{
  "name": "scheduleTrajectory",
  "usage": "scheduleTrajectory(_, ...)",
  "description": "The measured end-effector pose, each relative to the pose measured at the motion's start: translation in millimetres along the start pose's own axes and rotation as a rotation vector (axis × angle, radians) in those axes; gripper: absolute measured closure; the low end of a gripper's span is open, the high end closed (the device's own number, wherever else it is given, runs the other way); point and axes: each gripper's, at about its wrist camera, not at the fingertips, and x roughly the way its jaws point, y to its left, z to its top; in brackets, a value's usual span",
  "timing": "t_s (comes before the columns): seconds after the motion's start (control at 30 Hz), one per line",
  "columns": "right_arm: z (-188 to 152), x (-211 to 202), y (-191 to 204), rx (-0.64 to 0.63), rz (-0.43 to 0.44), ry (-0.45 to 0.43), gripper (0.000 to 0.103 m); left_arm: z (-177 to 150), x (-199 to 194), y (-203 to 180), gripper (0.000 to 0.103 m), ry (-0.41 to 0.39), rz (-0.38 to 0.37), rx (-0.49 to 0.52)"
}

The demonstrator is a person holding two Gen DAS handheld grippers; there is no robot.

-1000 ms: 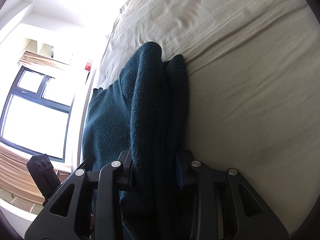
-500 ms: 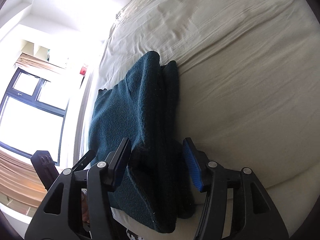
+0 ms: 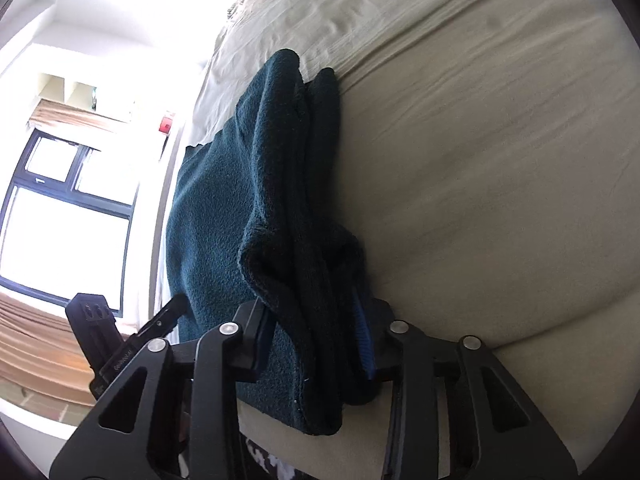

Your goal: Fold small clothes

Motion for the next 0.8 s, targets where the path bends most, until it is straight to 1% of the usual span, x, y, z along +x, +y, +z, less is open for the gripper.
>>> scheduleTrajectory(0.03, -0.5, -1.4, -3.3, 0.028, 0.020, 0.006, 0.082, 0.1, 0.0, -1.7, 0.049, 0.003, -0.012, 0.007)
scheduleTrajectory(0.13, -3.5, -2.1, -6.0, 0.093, 0.052, 0.017, 0.085, -0.3, -0.9, -6.2, 0.052, 0.003, 0.013, 0.034)
scheduleTrajectory(0.27, -4.6, -9.2, -7.5, 0.168, 0.127, 0.030, 0.086, 1.3, -1.1, -1.0, 0.057, 0.013, -0.005, 0.023)
scheduleTrajectory(0.33, -5.7, -11.7, -6.5, 0.169, 0.136, 0.032, 0.086, 2.5, 0.2, 2.1, 0.057, 0.016, -0.014, 0.022)
scheduleTrajectory(0.37, -5.8, -11.3, -6.8, 0.154, 0.119, 0.031, 0.086, 2.1, 1.0, 2.5, 0.057, 0.018, -0.016, 0.022)
scheduleTrajectory(0.43, -6.8, -5.1, -12.9, 0.106, 0.051, 0.018, 0.085, 0.1, 2.8, 3.1, 0.057, 0.019, -0.010, 0.034)
scheduleTrajectory(0.47, -7.8, -1.8, -18.7, 0.095, 0.059, 0.011, 0.086, -1.1, 4.0, 3.5, 0.057, 0.018, -0.010, 0.036)
scheduleTrajectory(0.53, -10.3, -4.7, -25.5, 0.092, 0.107, -0.007, 0.085, -2.9, 6.1, 7.0, 0.053, 0.019, -0.017, 0.017)
scheduleTrajectory(0.57, -9.3, -5.9, -23.4, 0.075, 0.097, -0.003, 0.083, -3.3, 6.1, 8.9, 0.052, 0.018, -0.023, 0.003)
scheduleTrajectory(0.63, -5.4, -14.0, -14.5, 0.041, 0.035, 0.002, 0.078, -3.4, 4.0, 10.0, 0.051, 0.014, -0.029, -0.005)
scheduleTrajectory(0.67, -2.9, -21.2, -9.8, 0.026, -0.003, -0.002, 0.077, -3.3, 3.0, 9.4, 0.049, 0.011, -0.025, -0.003)
scheduleTrajectory(0.73, 0.7, -38.1, 3.9, -0.023, -0.077, -0.044, 0.077, -2.1, 0.7, 8.3, 0.047, 0.006, -0.010, 0.000)
scheduleTrajectory(0.77, 1.3, -46.3, 11.5, -0.043, -0.100, -0.071, 0.077, -1.3, -0.8, 7.1, 0.047, 0.004, -0.005, 0.003)
scheduleTrajectory(0.8, 1.5, -53.5, 19.5, -0.059, -0.095, -0.098, 0.077, -0.7, -2.3, 5.4, 0.047, 0.002, -0.002, 0.010)
